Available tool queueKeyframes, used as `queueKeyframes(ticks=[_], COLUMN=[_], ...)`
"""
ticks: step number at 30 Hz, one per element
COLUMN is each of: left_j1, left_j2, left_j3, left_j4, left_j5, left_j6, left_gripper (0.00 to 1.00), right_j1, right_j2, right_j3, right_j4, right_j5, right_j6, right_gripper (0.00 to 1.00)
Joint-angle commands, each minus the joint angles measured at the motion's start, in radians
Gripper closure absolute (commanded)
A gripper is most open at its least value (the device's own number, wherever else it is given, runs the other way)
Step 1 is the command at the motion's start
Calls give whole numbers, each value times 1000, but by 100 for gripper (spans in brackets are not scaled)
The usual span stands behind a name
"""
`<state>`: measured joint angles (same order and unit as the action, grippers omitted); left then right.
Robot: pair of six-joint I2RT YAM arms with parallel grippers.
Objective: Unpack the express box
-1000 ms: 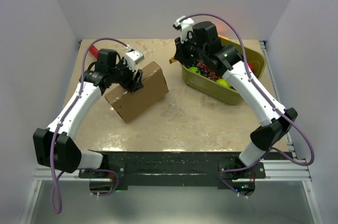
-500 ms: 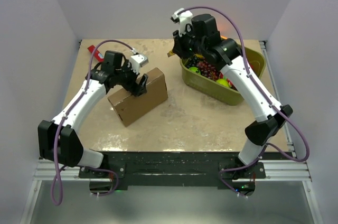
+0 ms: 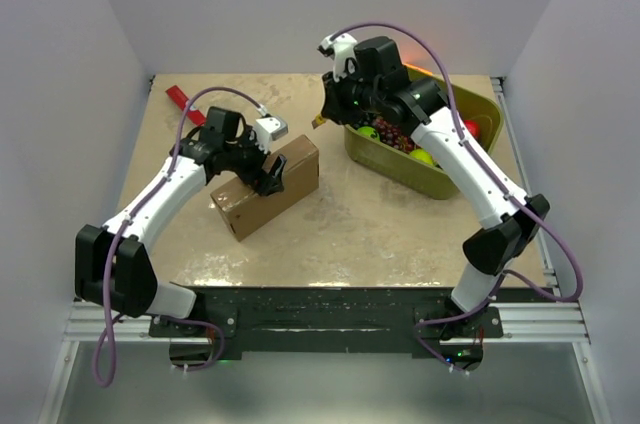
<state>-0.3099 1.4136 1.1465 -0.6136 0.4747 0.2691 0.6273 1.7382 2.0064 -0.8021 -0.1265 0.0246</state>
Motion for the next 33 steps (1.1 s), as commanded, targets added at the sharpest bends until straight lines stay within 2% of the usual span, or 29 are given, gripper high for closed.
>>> queueKeyframes(ticks=[1,4,33], left_j1=[-1,-1,-1], left_j2=[-24,-31,-30], left_j3=[-31,-41,-79], left_j4=[23,31,66], left_j5=[45,33,35], left_j6=[-2,-13,-37], left_gripper=[0,1,4], right_j1=[35,52,74], right_j2=[-29,-19,86], right_j3=[-14,-5,28], right_j4=[7,11,52], right_j5=[39,137,157], right_j6=[43,78,71], right_gripper=[100,100,100])
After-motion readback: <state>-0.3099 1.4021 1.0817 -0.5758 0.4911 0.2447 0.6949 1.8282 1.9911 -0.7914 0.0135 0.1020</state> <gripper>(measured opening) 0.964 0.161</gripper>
